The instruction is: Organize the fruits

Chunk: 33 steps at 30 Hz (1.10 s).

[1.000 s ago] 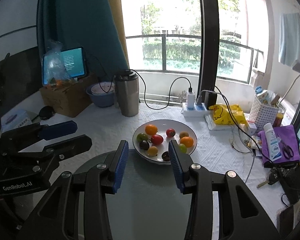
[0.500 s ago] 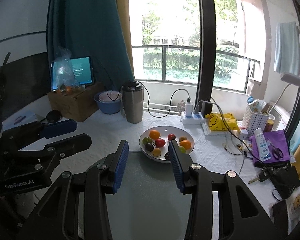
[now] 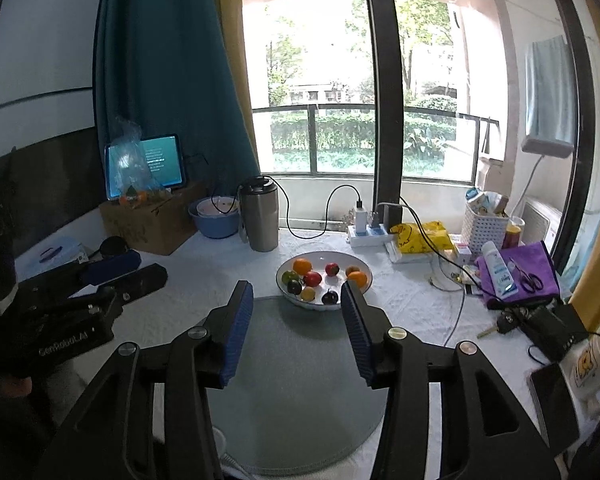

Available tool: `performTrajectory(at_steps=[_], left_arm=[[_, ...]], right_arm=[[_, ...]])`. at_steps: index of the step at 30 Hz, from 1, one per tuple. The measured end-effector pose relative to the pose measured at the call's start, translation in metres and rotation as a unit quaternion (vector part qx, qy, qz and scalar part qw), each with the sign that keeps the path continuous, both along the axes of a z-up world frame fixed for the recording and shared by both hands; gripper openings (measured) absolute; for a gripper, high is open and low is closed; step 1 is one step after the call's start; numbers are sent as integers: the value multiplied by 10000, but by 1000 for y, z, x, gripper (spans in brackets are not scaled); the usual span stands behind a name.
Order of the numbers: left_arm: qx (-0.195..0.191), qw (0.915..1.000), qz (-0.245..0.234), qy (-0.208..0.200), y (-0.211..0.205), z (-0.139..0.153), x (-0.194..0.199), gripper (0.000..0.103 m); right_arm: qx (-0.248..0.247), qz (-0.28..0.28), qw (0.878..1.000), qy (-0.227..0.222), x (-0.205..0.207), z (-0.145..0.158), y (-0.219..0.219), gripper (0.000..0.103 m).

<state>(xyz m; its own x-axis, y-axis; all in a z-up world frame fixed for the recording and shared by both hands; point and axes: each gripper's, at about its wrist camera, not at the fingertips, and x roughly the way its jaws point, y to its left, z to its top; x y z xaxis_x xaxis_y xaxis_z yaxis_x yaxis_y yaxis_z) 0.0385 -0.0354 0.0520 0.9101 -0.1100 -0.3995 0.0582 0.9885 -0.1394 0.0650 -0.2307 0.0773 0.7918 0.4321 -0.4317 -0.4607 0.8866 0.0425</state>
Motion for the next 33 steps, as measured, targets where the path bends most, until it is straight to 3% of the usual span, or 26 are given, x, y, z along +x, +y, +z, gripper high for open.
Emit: performTrajectory(at_steps=[3, 4, 5, 7, 11, 13, 24, 27, 33], left_arm=[[28, 9999, 125, 59, 4, -3, 0, 53], [38, 9999, 150, 62, 4, -3, 0, 59], [41, 9999, 153, 50, 5, -4, -1, 80], [-17, 9999, 119, -13, 5, -3, -3, 95], [-52, 9999, 143, -36, 6, -2, -4, 95], [-52, 9998, 205, 4, 7, -3, -2, 95], [59, 9991, 408, 41, 7, -4, -1, 96], [69, 9991, 425, 12, 8, -4, -3, 96], [59, 9985, 548, -51, 12, -3, -4, 96]], right_arm=[[-4, -43, 10000, 55, 2, -4, 0, 49], [0, -62, 10000, 70, 3, -5, 0, 49], [-3, -67, 10000, 71, 4, -5, 0, 49], [-25, -64, 10000, 63, 3, -5, 2, 49], [-48, -74, 9999, 69, 4, -5, 5, 52], [-47, -86, 9999, 67, 4, -6, 4, 60], [-51, -186, 9998, 65, 5, -6, -1, 66], [-43, -211, 9998, 45, 5, -5, -2, 76], [-72, -241, 9997, 48, 6, -5, -2, 77]])
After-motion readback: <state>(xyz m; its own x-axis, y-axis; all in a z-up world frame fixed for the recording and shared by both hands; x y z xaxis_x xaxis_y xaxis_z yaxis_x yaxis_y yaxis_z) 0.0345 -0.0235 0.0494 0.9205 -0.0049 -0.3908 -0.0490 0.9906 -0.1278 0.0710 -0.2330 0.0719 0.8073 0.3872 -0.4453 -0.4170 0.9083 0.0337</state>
